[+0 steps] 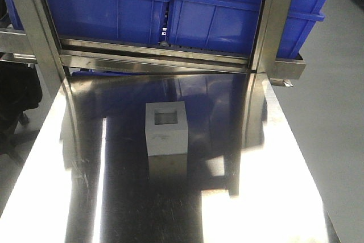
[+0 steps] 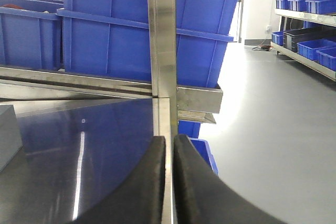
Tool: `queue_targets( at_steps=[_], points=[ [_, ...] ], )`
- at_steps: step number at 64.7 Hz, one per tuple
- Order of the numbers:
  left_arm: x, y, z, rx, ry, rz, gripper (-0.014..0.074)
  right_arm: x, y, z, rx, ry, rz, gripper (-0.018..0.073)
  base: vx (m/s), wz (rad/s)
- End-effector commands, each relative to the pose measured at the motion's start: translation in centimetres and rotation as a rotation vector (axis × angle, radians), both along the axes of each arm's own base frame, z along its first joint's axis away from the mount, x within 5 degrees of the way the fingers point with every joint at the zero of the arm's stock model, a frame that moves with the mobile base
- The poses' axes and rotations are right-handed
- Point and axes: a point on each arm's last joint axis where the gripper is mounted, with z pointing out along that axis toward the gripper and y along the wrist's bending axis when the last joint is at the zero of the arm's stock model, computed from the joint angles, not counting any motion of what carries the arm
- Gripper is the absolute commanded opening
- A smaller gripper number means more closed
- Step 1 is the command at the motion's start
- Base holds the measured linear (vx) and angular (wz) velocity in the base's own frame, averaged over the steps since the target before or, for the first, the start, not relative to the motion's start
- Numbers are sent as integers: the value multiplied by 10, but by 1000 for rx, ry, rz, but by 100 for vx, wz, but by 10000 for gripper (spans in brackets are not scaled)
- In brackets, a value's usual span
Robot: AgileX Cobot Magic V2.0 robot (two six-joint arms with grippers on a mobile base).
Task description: Sort gray base to blue bin
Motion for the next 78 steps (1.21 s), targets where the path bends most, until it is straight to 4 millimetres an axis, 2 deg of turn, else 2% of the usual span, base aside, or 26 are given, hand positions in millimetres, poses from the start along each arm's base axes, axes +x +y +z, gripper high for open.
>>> queue_targets(
  at_steps=[1,27,34,43,51,59,66,78],
  points=[
    [0,0,3,-5,-73,5,-6,-1,0,7,-10,-83,-3,-4,0,0],
    [0,0,3,-5,-75,6,-6,-1,0,7,-10,-83,-3,-4,0,0],
    [0,1,9,-7,-121,9,-6,-1,0,7,-10,-83,-3,-4,0,0],
    [-3,2,30,-67,-305,17,-6,-1,0,7,-10,-83,-3,-4,0,0],
    [-7,2,62,-129,-405,11,-6,-1,0,7,-10,-83,-3,-4,0,0],
    [1,1,93,-102,-289,9,-6,-1,0,7,-10,-83,-3,-4,0,0],
    [21,0,118,-24,-112,4,-6,-1,0,7,-10,-83,-3,-4,0,0],
    [61,-3,135,58,103,-15,-6,-1,0,7,-10,-83,-3,-4,0,0]
  ],
)
